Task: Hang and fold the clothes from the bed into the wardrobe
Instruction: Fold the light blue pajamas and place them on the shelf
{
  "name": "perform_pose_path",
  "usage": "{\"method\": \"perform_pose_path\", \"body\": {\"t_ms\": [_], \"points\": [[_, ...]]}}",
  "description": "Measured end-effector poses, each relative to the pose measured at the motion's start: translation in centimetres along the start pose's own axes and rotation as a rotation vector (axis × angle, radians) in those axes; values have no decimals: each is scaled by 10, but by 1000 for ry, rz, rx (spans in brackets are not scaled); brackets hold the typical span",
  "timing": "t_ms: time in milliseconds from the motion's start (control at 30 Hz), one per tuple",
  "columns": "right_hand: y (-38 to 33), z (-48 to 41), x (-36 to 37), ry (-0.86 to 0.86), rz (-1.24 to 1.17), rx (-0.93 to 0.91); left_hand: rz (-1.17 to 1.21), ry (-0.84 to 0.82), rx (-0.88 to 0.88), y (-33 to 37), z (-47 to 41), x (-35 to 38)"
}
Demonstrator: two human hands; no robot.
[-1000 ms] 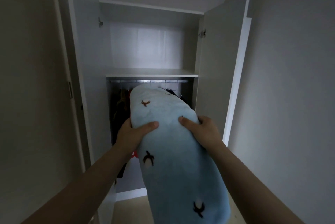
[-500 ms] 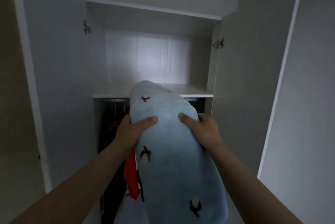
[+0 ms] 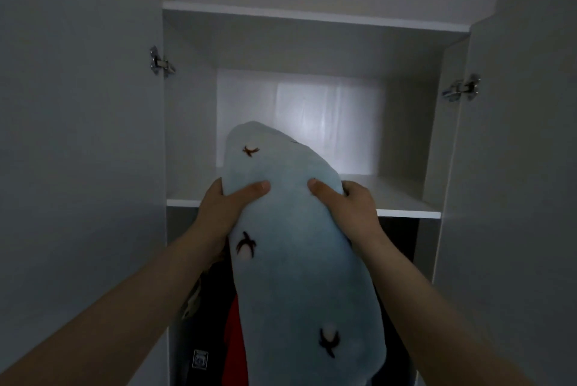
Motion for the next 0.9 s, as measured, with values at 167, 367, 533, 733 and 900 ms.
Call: {"method": "perform_pose_path", "body": {"t_ms": [167, 367, 533, 733, 900], "points": [[4, -57, 44, -5, -24, -18, -12, 33, 19, -8, -66, -31], [-17, -131, 101, 8, -37, -53, -44, 16, 81, 10, -155, -68], [-23, -190, 141, 39, -74, -60, -98, -43, 105, 19, -227, -85], [24, -239, 199, -17, -15, 21, -112, 5, -19, -37, -287, -120], [70, -279, 235, -151, 127, 124, -87, 100, -233, -93, -318, -144]]}}
Point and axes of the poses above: each hand's wrist, its own z-axis away from the middle knuckle, its own x-axis out of the palm, y = z × x, the point moved 10 cm from there along -z, towards the middle knuckle, and after that the axes turned 11 degrees about z, right-handed, at the moved point
